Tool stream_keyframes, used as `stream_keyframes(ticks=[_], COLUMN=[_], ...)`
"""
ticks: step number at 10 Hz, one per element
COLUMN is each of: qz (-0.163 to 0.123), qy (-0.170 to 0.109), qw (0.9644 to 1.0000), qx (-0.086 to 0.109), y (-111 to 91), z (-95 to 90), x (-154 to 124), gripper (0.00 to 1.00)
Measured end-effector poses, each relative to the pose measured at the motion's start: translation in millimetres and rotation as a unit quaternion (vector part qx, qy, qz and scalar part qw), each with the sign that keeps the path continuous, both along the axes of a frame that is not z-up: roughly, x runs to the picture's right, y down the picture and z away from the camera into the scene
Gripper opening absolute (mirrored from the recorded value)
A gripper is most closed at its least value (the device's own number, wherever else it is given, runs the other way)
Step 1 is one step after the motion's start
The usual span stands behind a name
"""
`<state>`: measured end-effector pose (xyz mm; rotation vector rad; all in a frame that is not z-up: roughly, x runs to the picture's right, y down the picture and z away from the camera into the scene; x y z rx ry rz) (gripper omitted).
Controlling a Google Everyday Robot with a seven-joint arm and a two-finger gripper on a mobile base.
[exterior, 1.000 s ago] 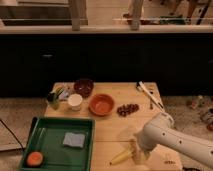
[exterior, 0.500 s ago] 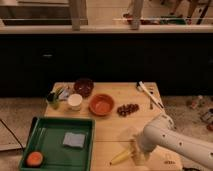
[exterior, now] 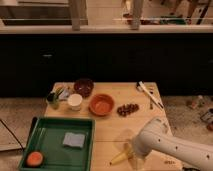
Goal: Place banana in red bowl
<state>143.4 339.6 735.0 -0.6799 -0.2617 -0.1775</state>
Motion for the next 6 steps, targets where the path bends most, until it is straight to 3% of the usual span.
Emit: stream_keyframes(ticks=[6], qz=[-0.025], qy=[-0.042], qw=[0.9986], qx=[-0.017], y=[11], z=[3.2], x=[-24], gripper=[0.77])
